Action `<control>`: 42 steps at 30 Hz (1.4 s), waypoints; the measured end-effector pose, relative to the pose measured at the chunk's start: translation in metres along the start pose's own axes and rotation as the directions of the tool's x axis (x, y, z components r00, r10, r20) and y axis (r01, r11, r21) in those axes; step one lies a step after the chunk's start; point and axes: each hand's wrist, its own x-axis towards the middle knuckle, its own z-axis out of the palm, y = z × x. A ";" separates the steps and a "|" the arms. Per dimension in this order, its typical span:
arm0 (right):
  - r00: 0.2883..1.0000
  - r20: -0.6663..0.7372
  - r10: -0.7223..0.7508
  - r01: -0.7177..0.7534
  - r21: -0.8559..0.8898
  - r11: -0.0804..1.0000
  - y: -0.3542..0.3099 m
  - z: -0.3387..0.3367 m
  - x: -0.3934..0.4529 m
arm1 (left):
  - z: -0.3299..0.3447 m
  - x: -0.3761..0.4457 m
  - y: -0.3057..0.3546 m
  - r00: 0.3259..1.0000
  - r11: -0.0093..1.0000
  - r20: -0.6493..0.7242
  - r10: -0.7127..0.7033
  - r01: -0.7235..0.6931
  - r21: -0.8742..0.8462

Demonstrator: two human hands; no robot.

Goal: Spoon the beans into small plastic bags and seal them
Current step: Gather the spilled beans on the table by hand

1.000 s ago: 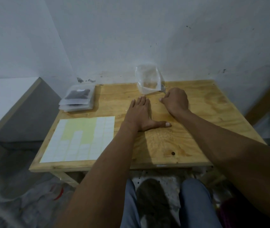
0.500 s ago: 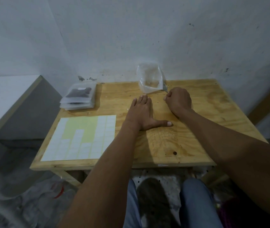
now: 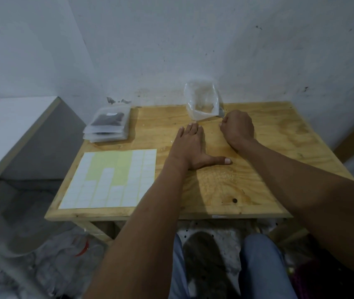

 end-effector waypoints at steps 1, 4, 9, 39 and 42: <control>1.000 0.007 -0.003 0.003 -0.009 1.000 -0.001 -0.001 0.000 | -0.001 0.000 0.000 1.000 1.000 -0.003 -0.001 0.001 -0.002; 0.993 0.034 0.114 -0.118 0.155 0.981 -0.007 -0.009 0.002 | -0.002 -0.001 0.001 1.000 1.000 -0.005 0.000 0.000 -0.007; 0.778 0.441 0.447 -0.538 0.835 0.112 -0.012 -0.037 0.010 | -0.001 -0.001 0.001 1.000 1.000 -0.006 0.002 -0.002 -0.002; 0.998 0.035 -0.058 0.052 0.140 0.989 0.041 -0.044 -0.030 | -0.003 -0.004 0.002 1.000 1.000 -0.009 -0.001 0.001 0.004; 0.997 0.043 -0.067 0.062 0.126 0.990 0.042 -0.044 -0.030 | -0.004 -0.005 0.003 1.000 1.000 -0.012 0.002 -0.002 0.006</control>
